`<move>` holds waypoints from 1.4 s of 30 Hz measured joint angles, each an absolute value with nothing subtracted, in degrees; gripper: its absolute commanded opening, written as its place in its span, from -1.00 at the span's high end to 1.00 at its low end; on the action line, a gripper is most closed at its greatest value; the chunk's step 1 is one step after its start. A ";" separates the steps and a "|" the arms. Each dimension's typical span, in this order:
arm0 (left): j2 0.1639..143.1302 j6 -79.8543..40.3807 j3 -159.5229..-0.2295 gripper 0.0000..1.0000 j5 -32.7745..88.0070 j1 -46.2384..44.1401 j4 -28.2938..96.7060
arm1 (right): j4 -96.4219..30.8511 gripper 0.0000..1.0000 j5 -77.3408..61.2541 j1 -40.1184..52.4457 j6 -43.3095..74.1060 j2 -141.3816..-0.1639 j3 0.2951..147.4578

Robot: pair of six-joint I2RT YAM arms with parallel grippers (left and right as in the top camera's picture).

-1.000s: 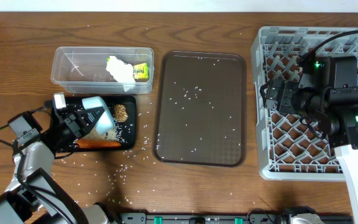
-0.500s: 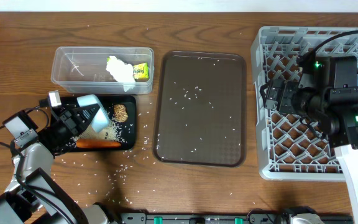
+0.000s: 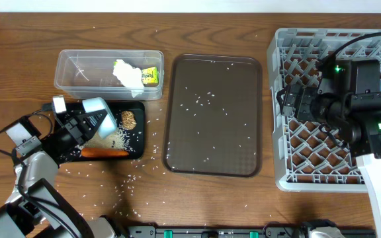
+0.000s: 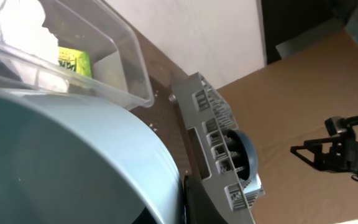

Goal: Sort waste into correct bins and load items into the dishwasher rack
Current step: 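Tip the light-blue bowl over the black tray to dump rice, then move the bowl toward the rack and hand it to right gripper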

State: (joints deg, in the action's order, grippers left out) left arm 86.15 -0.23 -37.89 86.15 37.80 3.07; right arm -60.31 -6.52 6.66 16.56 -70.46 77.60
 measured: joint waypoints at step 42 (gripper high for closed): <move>77.71 -48.88 -39.18 0.87 47.70 -18.13 -48.27 | -63.29 -0.90 -5.96 -15.70 19.14 -58.57 79.18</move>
State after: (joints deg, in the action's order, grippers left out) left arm 77.71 -48.88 -39.18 47.70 -18.13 -48.27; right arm -63.29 -5.96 -15.70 19.14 -58.57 79.18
